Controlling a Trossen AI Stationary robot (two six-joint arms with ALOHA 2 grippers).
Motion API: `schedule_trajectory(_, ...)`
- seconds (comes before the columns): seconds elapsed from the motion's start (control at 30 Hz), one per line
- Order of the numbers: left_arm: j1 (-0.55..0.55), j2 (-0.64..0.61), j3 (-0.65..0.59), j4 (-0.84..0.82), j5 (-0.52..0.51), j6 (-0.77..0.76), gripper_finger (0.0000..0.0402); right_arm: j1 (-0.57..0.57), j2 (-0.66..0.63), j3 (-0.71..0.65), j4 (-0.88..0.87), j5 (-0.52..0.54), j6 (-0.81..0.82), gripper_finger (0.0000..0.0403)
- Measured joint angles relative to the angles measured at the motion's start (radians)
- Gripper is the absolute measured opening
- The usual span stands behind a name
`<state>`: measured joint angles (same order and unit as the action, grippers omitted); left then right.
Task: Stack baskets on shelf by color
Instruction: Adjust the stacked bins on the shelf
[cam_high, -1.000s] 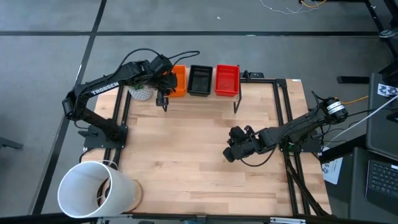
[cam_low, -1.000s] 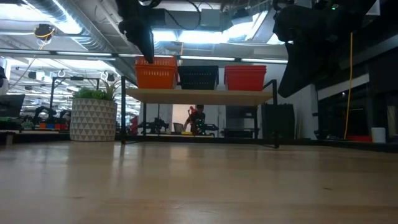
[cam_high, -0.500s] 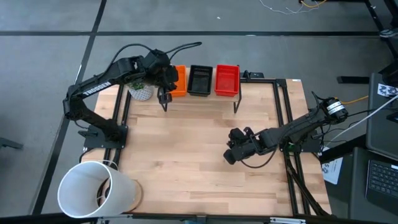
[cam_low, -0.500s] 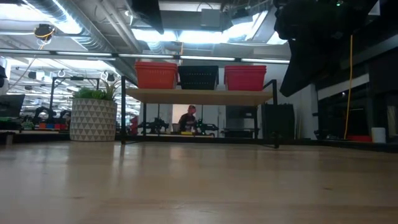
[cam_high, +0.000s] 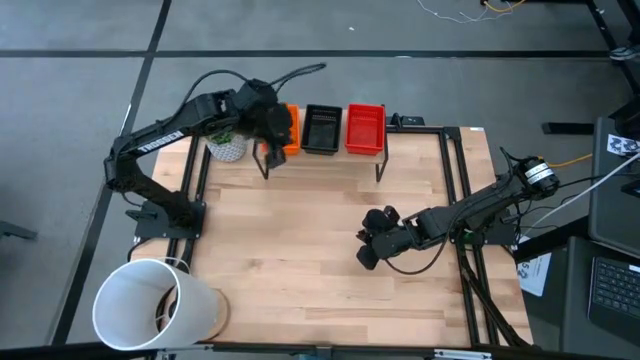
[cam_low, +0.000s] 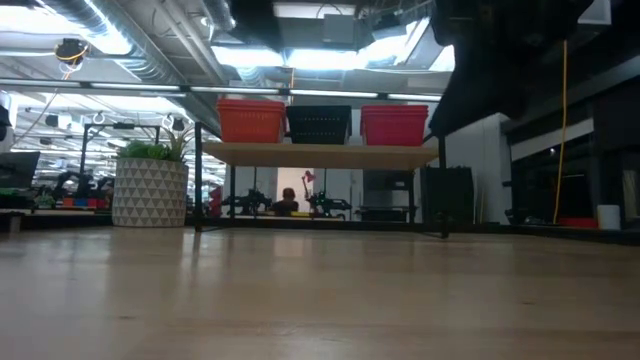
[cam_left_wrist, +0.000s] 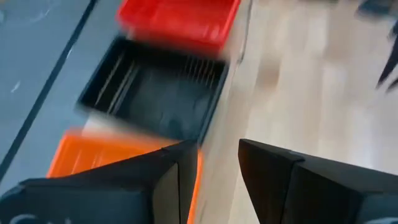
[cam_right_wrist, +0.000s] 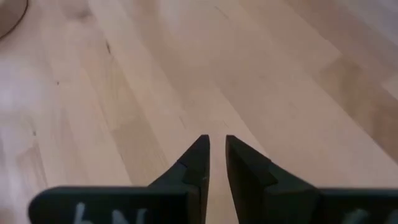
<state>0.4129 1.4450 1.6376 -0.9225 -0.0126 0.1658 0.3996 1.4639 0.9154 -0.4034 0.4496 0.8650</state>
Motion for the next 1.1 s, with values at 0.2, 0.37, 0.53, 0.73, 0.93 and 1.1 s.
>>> schedule_trajectory(0.2, -0.004, 0.068, -0.003, 0.011, 0.069, 0.026, 0.011, 0.0, 0.0, 0.0, 0.04, 0.0, -0.061, 0.0053)
schedule_trajectory(0.37, -0.043, 0.071, -0.002, -0.12, 0.116, 0.027, 0.011, -0.002, 0.0, 0.0, 0.08, -0.011, -0.059, 0.0053)
schedule_trajectory(0.53, -0.108, 0.036, -0.002, -0.306, 0.127, -0.06, 0.011, -0.006, 0.0, 0.0, 0.129, 0.123, -0.109, 0.0053)
schedule_trajectory(0.73, -0.238, -0.123, -0.094, -0.264, 0.121, -0.115, 0.011, -0.043, -0.002, 0.0, 0.284, 0.211, -0.241, 0.0053)
schedule_trajectory(0.93, -0.316, -0.382, -0.383, -0.059, 0.081, -0.215, 0.011, -0.192, -0.002, 0.065, 0.423, -0.092, -0.47, 0.0053)
schedule_trajectory(1.1, -0.369, -0.568, -0.612, 0.116, 0.075, -0.271, 0.011, -0.3, -0.002, 0.224, 0.389, -0.299, -0.648, 0.0053)
